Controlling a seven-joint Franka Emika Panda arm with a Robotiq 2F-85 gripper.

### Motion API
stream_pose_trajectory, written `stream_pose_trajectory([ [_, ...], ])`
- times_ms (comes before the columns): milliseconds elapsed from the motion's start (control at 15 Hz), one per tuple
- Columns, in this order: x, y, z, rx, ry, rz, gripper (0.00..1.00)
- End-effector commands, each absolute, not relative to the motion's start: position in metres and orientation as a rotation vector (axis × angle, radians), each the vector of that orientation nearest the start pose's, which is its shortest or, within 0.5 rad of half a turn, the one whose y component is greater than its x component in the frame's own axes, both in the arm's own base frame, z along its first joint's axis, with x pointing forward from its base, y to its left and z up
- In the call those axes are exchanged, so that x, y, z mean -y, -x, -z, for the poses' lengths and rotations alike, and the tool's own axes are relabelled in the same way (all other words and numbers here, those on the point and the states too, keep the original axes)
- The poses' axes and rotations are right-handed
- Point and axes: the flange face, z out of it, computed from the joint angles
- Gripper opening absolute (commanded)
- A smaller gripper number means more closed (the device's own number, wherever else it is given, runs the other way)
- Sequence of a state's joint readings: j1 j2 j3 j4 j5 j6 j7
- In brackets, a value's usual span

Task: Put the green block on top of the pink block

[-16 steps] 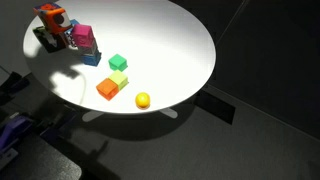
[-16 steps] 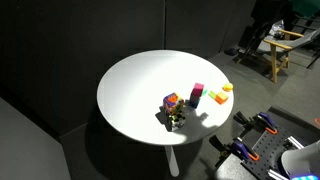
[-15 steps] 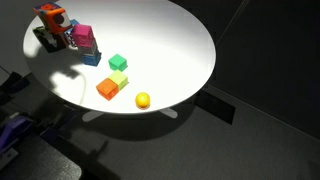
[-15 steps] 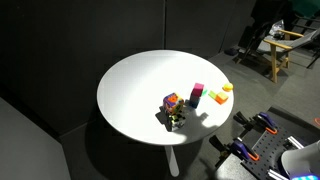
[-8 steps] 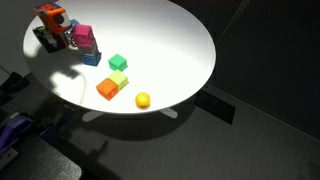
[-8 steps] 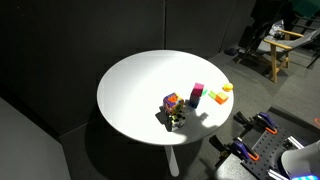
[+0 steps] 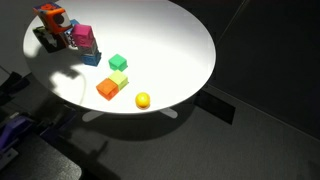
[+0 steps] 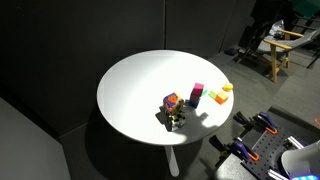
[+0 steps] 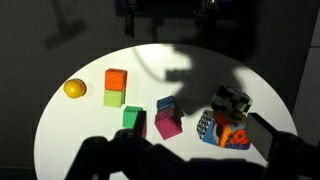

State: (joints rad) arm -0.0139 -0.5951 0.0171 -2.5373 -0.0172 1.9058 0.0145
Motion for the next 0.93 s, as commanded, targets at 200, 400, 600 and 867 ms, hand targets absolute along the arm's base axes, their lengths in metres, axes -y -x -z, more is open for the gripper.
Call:
stream_pose_trajectory([
  [200, 0.001, -0.369, -0.474, -0.016, 3.162, -0.037, 1.00],
  [400, 0.002, -0.375, -0.477, -0.011, 3.157, -0.005, 1.00],
  [600, 0.005, -0.386, -0.476, -0.003, 3.149, 0.039, 1.00],
  [867, 0.012, -0.404, -0.470, 0.006, 3.137, 0.100, 1.00],
])
